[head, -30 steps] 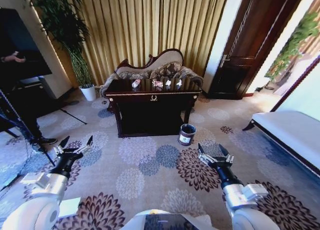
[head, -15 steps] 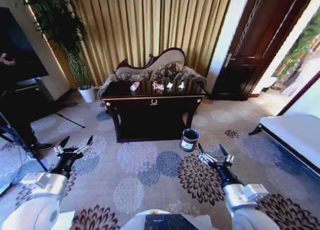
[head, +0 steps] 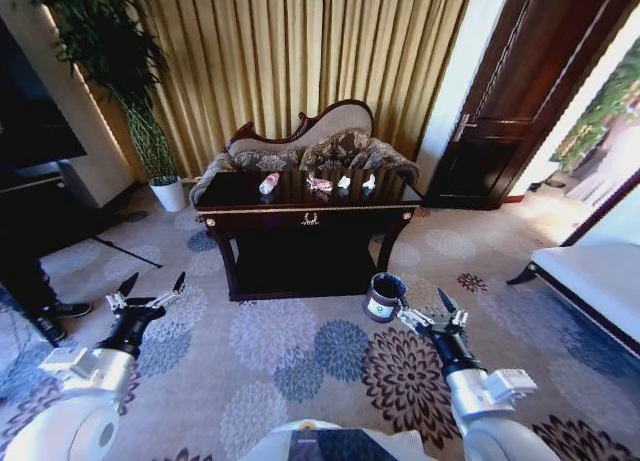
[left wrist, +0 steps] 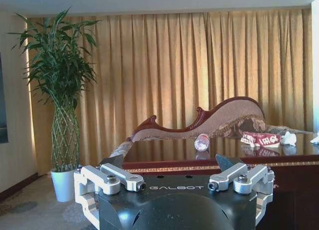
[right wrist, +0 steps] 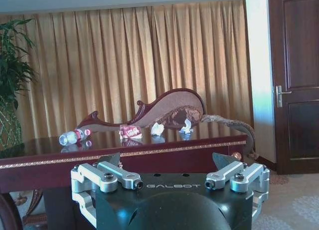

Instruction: Move to the front of the table and place the trash on the table into the trash bin.

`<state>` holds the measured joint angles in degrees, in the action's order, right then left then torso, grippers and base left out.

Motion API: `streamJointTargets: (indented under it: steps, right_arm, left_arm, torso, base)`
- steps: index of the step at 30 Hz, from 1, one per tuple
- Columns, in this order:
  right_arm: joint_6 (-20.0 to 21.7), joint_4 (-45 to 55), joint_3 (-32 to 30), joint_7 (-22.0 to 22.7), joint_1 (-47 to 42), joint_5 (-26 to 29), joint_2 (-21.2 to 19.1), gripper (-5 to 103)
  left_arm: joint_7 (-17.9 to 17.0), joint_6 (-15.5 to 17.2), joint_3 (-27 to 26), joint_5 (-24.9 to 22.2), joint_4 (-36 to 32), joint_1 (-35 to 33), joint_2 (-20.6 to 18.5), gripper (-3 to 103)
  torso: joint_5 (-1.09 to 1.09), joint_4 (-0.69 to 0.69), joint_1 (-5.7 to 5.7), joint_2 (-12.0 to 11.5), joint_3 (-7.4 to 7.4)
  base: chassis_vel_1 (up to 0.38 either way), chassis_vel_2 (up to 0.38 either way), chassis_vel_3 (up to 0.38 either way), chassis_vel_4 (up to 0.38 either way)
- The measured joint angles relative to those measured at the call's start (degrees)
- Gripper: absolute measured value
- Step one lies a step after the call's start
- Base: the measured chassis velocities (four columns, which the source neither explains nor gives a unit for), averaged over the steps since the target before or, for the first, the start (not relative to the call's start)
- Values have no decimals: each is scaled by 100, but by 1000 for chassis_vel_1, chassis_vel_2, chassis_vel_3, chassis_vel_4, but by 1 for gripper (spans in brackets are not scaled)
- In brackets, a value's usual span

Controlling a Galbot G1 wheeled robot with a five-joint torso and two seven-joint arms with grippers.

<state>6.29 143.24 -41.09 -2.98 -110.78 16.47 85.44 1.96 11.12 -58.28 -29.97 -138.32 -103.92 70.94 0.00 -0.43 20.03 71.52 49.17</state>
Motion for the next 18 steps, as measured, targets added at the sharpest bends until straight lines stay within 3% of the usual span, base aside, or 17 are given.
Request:
streamJointTargets:
  steps: [18]
  right_arm:
    - [-12, 0, 23, -9, -57, -25, -38, 100]
  left_arm:
    - [24, -31, 18, 5, -38, -42, 42, 100]
  torso:
    - [1, 1, 0, 0, 0]
  base:
    - [-196, 189, 200, -183]
